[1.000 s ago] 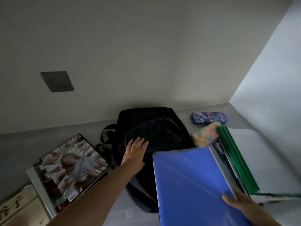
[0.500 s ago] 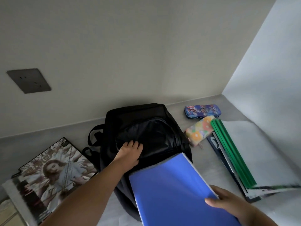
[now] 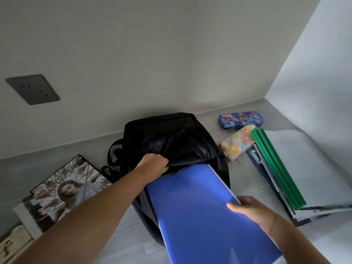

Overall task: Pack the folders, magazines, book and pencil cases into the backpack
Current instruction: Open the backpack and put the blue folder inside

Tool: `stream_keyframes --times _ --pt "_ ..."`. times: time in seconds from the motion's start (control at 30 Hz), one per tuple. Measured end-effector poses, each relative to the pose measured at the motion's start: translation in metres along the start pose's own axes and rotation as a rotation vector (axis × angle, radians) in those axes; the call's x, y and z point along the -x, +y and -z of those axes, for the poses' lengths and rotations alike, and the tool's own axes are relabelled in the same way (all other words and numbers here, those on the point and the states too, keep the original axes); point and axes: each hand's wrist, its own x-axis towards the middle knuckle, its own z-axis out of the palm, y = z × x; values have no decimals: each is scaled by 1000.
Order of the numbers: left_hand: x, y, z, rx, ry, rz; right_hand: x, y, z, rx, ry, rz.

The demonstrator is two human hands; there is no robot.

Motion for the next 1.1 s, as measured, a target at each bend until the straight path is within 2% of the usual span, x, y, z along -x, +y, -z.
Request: stream_keyframes --times 0.2,0.33,0.43,0.5,0.6,0.83,1.03,1.1 --pt "3 5 -3 -53 -6 -17 -31 -24 -34 -24 218 37" --pt "4 3 -4 80 5 38 -35 -49 -37 59 334 72" --pt "4 2 -7 187 16 77 -11 -37 -30 88 339 73" --pt "6 2 -11 239 27 103 12 -16 -28 108 268 21" --pt "7 5 -12 311 51 138 36 4 -34 -6 184 -39" --pt "7 0 -1 410 61 205 0 -22 -55 -125 455 48" --pt "9 -2 3 505 73 267 -55 -57 -73 -67 553 45" --pt "9 -3 2 533 63 281 -52 -57 -73 -102 533 41"
